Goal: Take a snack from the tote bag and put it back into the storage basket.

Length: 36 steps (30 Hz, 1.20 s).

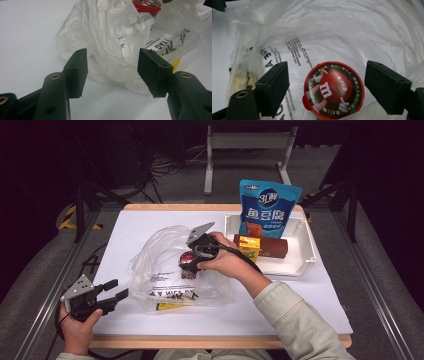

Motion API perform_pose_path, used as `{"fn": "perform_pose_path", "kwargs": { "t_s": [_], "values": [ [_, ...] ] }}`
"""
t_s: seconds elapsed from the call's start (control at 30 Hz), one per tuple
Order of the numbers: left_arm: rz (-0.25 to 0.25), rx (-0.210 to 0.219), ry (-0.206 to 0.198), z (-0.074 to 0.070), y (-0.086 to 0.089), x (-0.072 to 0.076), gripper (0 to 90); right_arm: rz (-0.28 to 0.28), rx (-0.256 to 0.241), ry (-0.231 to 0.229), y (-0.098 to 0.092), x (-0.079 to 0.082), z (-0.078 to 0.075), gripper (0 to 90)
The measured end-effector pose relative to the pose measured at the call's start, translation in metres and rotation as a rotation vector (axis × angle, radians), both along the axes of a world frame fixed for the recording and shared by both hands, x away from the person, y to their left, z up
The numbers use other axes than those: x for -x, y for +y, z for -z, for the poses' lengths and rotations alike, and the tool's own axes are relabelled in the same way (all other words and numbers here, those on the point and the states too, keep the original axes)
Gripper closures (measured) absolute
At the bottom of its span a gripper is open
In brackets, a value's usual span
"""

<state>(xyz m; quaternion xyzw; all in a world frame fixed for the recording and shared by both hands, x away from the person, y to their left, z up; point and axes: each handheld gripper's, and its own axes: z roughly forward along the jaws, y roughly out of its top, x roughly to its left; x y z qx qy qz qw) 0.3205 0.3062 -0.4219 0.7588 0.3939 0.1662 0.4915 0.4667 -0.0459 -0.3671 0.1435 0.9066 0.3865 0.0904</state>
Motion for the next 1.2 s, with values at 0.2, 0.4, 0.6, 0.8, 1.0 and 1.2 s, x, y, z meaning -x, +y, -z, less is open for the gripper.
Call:
{"fn": "perform_pose_path", "kwargs": {
  "t_s": [0.2,0.4,0.6,0.8,1.0,1.2],
  "values": [
    [0.001,-0.005,-0.001,0.0,0.0,0.0,42.0,0.02,0.011,0.014,-0.002,-0.004,0.008,16.6],
    [0.001,-0.002,-0.001,0.0,0.0,0.0,42.0,0.033,0.029,0.032,-0.002,-0.006,0.015,15.8],
    [0.003,-0.002,0.0,0.0,0.0,0.0,41.9,0.036,0.044,0.051,-0.001,-0.008,0.023,15.4],
    [0.007,-0.004,-0.001,0.0,0.0,0.0,41.7,0.038,0.065,0.074,0.001,-0.01,0.03,15.3],
    [0.009,-0.003,0.001,0.0,-0.001,-0.001,41.7,0.038,0.086,0.079,0.004,-0.01,0.034,15.4],
    [0.01,0.001,0.005,0.0,-0.001,-0.001,41.6,0.047,0.108,0.096,0.005,-0.011,0.038,17.6]
  ]
}}
